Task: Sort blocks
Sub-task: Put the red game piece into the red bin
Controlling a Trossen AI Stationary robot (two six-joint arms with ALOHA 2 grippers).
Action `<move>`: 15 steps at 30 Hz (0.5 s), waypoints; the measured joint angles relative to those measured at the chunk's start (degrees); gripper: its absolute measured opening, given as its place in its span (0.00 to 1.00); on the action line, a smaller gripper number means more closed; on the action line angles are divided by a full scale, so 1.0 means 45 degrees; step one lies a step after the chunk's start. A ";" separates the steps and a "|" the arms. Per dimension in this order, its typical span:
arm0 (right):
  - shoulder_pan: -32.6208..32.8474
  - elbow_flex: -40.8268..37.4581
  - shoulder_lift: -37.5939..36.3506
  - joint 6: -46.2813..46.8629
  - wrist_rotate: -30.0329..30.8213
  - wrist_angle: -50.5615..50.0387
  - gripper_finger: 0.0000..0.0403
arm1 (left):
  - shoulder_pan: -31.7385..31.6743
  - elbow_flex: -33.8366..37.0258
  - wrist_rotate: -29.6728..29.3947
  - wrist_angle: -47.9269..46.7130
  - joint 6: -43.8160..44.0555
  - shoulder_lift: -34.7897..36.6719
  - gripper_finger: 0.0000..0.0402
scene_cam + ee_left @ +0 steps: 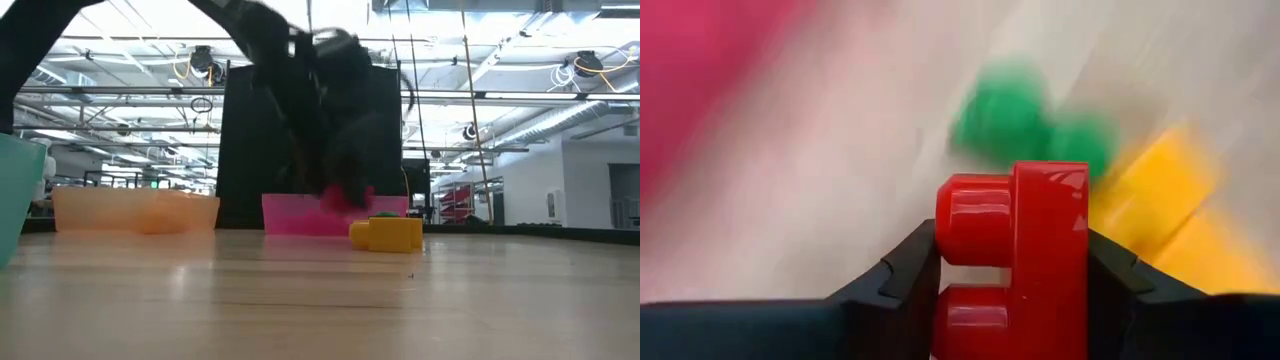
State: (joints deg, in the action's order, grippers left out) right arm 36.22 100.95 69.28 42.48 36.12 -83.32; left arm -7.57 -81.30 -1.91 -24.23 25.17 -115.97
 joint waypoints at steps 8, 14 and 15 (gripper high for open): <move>-0.0001 0.0000 0.0000 -0.0023 0.0024 -0.0045 0.00 | -0.1009 -0.0943 -0.2074 0.0117 -0.1057 0.1309 0.39; -0.0003 0.0000 0.0000 -0.0064 0.0024 -0.0046 0.00 | -0.2901 -0.1014 -0.2882 0.0193 -0.1371 0.1096 0.39; -0.0002 0.0000 0.0003 -0.0064 0.0024 -0.0045 0.00 | -0.3170 -0.1010 -0.2877 0.0107 -0.1370 0.1018 0.39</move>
State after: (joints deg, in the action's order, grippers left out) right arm 36.21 100.95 69.29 42.19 36.23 -83.53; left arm -21.83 -85.84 -14.85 -23.75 19.00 -111.39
